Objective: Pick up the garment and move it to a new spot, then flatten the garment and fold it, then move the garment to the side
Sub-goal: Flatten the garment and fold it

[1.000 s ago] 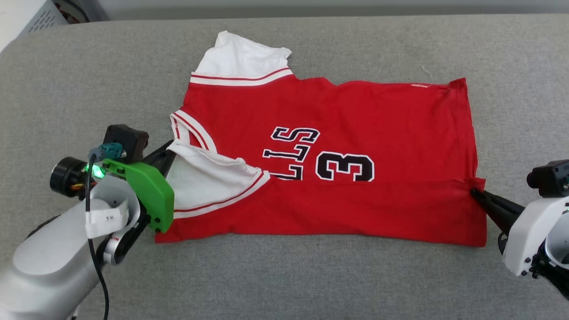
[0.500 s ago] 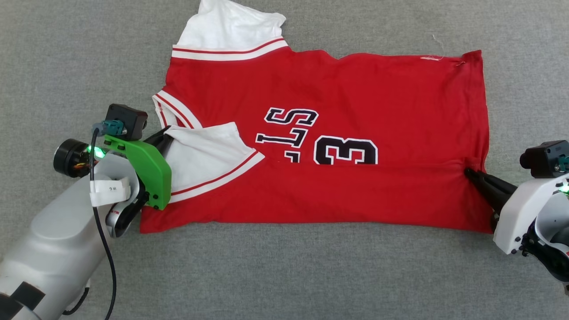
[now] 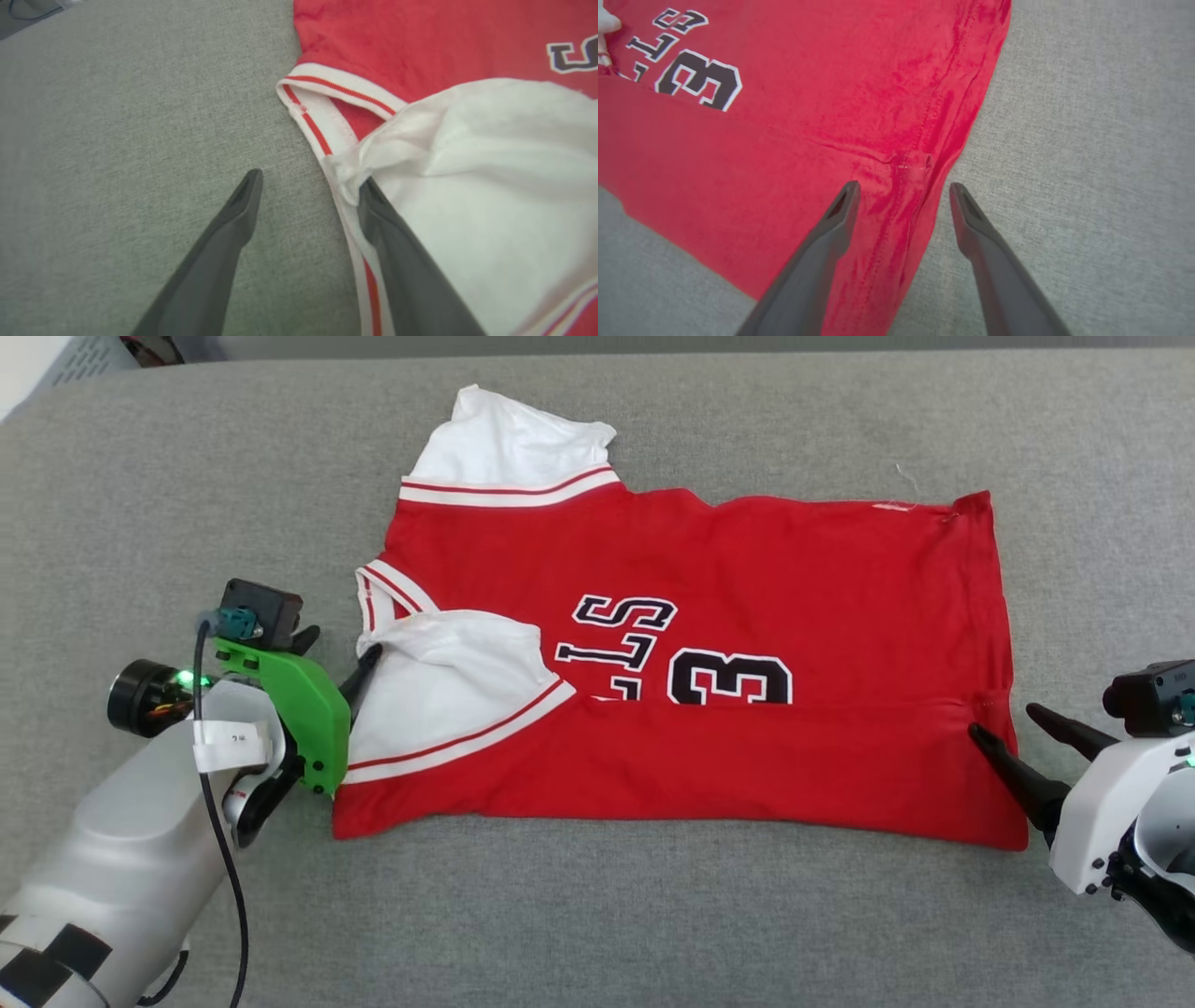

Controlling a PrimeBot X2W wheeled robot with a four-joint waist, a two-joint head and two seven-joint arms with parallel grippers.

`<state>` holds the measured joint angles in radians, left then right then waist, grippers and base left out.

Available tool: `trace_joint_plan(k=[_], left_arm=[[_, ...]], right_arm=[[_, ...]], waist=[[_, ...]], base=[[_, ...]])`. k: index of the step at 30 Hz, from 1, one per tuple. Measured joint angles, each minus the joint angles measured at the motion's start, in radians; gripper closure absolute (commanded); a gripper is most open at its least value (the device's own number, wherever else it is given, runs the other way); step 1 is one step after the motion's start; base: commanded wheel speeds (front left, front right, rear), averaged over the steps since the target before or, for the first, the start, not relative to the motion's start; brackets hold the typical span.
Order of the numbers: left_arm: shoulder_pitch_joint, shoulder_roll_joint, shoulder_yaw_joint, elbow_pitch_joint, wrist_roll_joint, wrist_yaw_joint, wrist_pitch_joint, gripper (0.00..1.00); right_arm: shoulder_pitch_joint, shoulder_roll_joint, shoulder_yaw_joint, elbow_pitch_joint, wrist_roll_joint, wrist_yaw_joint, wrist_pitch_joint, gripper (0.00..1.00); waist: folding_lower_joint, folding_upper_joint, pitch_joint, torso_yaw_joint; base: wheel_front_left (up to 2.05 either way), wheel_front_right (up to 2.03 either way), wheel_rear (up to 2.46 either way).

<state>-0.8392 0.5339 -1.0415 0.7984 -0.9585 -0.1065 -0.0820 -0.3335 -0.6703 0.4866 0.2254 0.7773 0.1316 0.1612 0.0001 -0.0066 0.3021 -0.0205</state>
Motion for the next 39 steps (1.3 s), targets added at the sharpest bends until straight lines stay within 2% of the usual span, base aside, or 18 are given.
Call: trace_joint_plan(k=[5, 14, 20, 28, 35, 36, 37, 39], left_arm=[[-0.041, 0.050, -0.012, -0.059, -0.023, -0.012, 0.128, 0.00], [-0.087, 0.117, -0.045, -0.259, -0.220, -0.018, 0.562, 0.00], [-0.094, 0.141, -0.074, -0.304, -0.280, -0.016, 0.741, 0.00], [-0.077, 0.143, -0.107, -0.294, -0.315, 0.014, 0.815, 0.00], [-0.058, 0.144, -0.124, -0.255, -0.319, 0.008, 0.837, 0.00], [-0.057, 0.144, -0.125, -0.252, -0.319, 0.004, 0.837, 0.45], [-0.057, 0.144, -0.125, -0.249, -0.319, 0.000, 0.835, 1.00], [-0.057, 0.144, -0.127, -0.244, -0.318, -0.005, 0.825, 1.00]], right_arm=[[0.035, -0.003, -0.023, -0.031, -0.013, 0.000, 0.005, 0.00], [0.061, 0.005, -0.056, -0.083, -0.026, 0.000, 0.061, 0.00], [0.061, 0.011, -0.057, -0.105, -0.031, 0.000, 0.103, 0.00], [0.052, 0.020, -0.047, -0.115, -0.031, 0.000, 0.130, 0.00], [0.027, 0.020, -0.033, -0.115, -0.031, 0.000, 0.134, 0.00], [0.023, 0.019, -0.032, -0.114, -0.031, 0.000, 0.134, 0.00], [0.020, 0.017, -0.031, -0.114, -0.031, 0.000, 0.134, 0.00], [0.014, 0.011, -0.030, -0.116, -0.031, 0.000, 0.135, 0.00]], waist=[[0.0000, 0.0000, -0.049, 0.021], [0.0000, 0.0000, -0.091, 0.067], [0.0000, 0.0000, -0.074, 0.061], [0.0000, 0.0000, -0.041, 0.030], [-0.0001, 0.0000, -0.013, 0.004], [-0.0001, 0.0000, -0.010, 0.000], [-0.0001, 0.0000, -0.009, -0.003], [-0.0001, 0.0000, -0.010, -0.005]], base=[[0.00, 0.00, 0.00], [0.00, 0.00, 0.00], [0.00, 0.00, 0.00], [0.00, 0.00, 0.00], [0.00, 0.00, 0.00], [0.00, 0.00, 0.00], [0.00, 0.00, 0.00], [0.00, 0.00, 0.00]])
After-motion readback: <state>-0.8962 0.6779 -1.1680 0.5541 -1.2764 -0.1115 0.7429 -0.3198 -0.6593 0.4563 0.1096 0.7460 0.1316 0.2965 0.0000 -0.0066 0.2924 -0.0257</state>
